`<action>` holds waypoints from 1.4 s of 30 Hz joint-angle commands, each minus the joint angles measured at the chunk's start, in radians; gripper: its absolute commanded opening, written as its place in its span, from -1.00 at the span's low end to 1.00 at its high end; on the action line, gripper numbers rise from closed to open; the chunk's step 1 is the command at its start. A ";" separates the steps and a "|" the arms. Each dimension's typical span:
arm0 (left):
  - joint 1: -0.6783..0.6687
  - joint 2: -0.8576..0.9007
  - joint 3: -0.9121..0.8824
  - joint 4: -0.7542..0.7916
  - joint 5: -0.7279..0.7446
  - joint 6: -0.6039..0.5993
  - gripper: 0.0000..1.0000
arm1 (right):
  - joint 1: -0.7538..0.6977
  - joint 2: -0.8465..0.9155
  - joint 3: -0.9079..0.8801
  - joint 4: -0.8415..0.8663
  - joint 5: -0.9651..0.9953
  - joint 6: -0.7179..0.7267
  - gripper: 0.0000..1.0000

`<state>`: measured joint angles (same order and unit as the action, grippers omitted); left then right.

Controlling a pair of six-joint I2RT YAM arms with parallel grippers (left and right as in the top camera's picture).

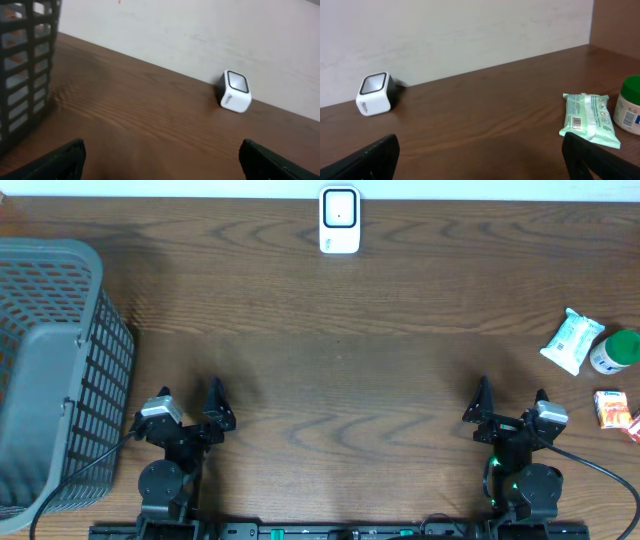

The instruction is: Scan the item barcode

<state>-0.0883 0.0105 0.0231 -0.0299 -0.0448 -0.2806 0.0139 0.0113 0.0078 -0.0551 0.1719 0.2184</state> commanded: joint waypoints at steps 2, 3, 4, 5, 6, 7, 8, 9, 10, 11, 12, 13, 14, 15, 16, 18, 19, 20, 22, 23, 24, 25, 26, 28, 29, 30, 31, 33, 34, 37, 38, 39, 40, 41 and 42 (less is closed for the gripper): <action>-0.024 -0.008 -0.019 -0.043 0.056 0.003 0.96 | -0.008 -0.005 -0.002 -0.002 -0.002 -0.014 0.98; -0.035 -0.009 -0.019 -0.043 0.048 0.003 0.95 | -0.008 -0.005 -0.002 -0.002 -0.002 -0.014 0.99; -0.047 -0.009 -0.019 -0.044 0.036 0.003 0.95 | -0.008 -0.005 -0.002 -0.002 -0.002 -0.014 0.98; -0.057 -0.008 -0.019 -0.044 0.034 0.010 0.96 | -0.008 -0.005 -0.002 -0.002 -0.002 -0.014 0.98; -0.063 -0.009 -0.019 -0.044 0.034 0.021 0.96 | -0.008 -0.005 -0.002 -0.002 -0.002 -0.014 0.99; -0.066 -0.009 -0.019 -0.044 0.034 0.026 0.96 | -0.008 -0.005 -0.002 -0.002 -0.002 -0.014 0.98; -0.066 -0.009 -0.019 -0.043 0.034 0.026 0.96 | -0.008 -0.005 -0.002 -0.002 -0.002 -0.014 0.99; -0.066 -0.009 -0.019 -0.043 0.034 0.025 0.96 | -0.008 -0.005 -0.002 -0.002 -0.002 -0.014 0.99; -0.066 -0.009 -0.019 -0.043 0.034 0.025 0.96 | -0.008 -0.005 -0.002 -0.002 -0.002 -0.014 0.98; -0.066 -0.008 -0.019 -0.043 0.034 0.025 0.96 | -0.008 -0.005 -0.002 -0.002 -0.002 -0.014 0.99; -0.066 -0.008 -0.019 -0.043 0.034 0.025 0.96 | -0.008 -0.005 -0.002 -0.002 -0.002 -0.014 0.99; -0.066 -0.007 -0.019 -0.043 0.034 0.025 0.96 | -0.008 -0.005 -0.002 -0.002 -0.002 -0.014 0.99; -0.066 -0.007 -0.019 -0.043 0.034 0.025 0.96 | -0.008 -0.005 -0.002 -0.002 -0.002 -0.014 0.99; -0.066 -0.007 -0.019 -0.043 0.034 0.025 0.96 | -0.008 -0.005 -0.002 -0.002 -0.002 -0.014 0.99; -0.066 -0.006 -0.019 -0.043 0.034 0.025 0.96 | -0.008 -0.005 -0.002 -0.002 -0.002 -0.014 0.98; -0.066 -0.006 -0.019 -0.043 0.034 0.025 0.96 | -0.008 -0.005 -0.002 -0.002 -0.002 -0.014 0.99; -0.066 -0.006 -0.019 -0.043 0.034 0.025 0.96 | -0.008 -0.005 -0.002 -0.002 -0.002 -0.014 0.98; -0.066 -0.006 -0.019 -0.043 0.034 0.025 0.96 | -0.008 -0.005 -0.002 -0.002 -0.002 -0.014 0.98; -0.066 -0.006 -0.019 -0.043 0.034 0.026 0.96 | -0.008 -0.005 -0.002 -0.002 -0.002 -0.014 0.98; -0.066 -0.006 -0.019 -0.043 0.034 0.025 0.96 | -0.008 -0.005 -0.002 -0.002 -0.002 -0.014 0.98; -0.066 -0.006 -0.019 -0.043 0.034 0.025 0.96 | -0.008 -0.005 -0.002 -0.002 -0.002 -0.014 0.98; -0.066 -0.006 -0.019 -0.043 0.034 0.026 0.96 | -0.008 -0.005 -0.002 -0.002 -0.002 -0.014 0.98; -0.066 -0.006 -0.019 -0.043 0.034 0.025 0.96 | -0.008 -0.005 -0.002 -0.002 -0.002 -0.014 0.99; -0.066 -0.006 -0.019 -0.043 0.034 0.025 0.96 | -0.008 -0.005 -0.002 -0.002 -0.002 -0.014 0.99; -0.066 -0.006 -0.019 -0.043 0.034 0.026 0.96 | -0.008 -0.005 -0.002 -0.002 -0.002 -0.014 0.98; -0.066 -0.006 -0.019 -0.043 0.034 0.025 0.96 | -0.008 -0.005 -0.002 -0.002 -0.002 -0.014 0.98; -0.066 -0.006 -0.019 -0.043 0.034 0.025 0.96 | -0.008 -0.005 -0.002 -0.002 -0.002 -0.014 0.99; -0.066 -0.006 -0.019 -0.043 0.034 0.025 0.96 | -0.008 -0.005 -0.002 -0.002 -0.002 -0.014 0.99; -0.066 -0.006 -0.019 -0.043 0.034 0.025 0.96 | -0.008 -0.005 -0.002 -0.002 -0.002 -0.014 0.99; -0.066 -0.006 -0.019 -0.043 0.034 0.025 0.96 | -0.008 -0.005 -0.002 -0.002 -0.002 -0.014 0.99; -0.066 -0.006 -0.019 -0.043 0.034 0.026 0.96 | -0.008 -0.005 -0.002 -0.002 -0.002 -0.014 0.98; -0.066 -0.006 -0.019 -0.043 0.034 0.025 0.96 | -0.008 -0.005 -0.002 -0.002 -0.002 -0.014 0.99; -0.066 -0.006 -0.019 -0.043 0.034 0.025 0.96 | -0.008 -0.005 -0.002 -0.002 -0.002 -0.014 0.99; -0.066 -0.006 -0.019 -0.043 0.034 0.026 0.96 | -0.008 -0.005 -0.002 -0.002 -0.002 -0.014 0.99; -0.066 -0.006 -0.019 -0.043 0.034 0.025 0.95 | -0.008 -0.005 -0.002 -0.002 -0.002 -0.014 0.98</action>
<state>-0.1516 0.0105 0.0242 -0.0349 -0.0055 -0.2787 0.0139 0.0113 0.0078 -0.0551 0.1719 0.2184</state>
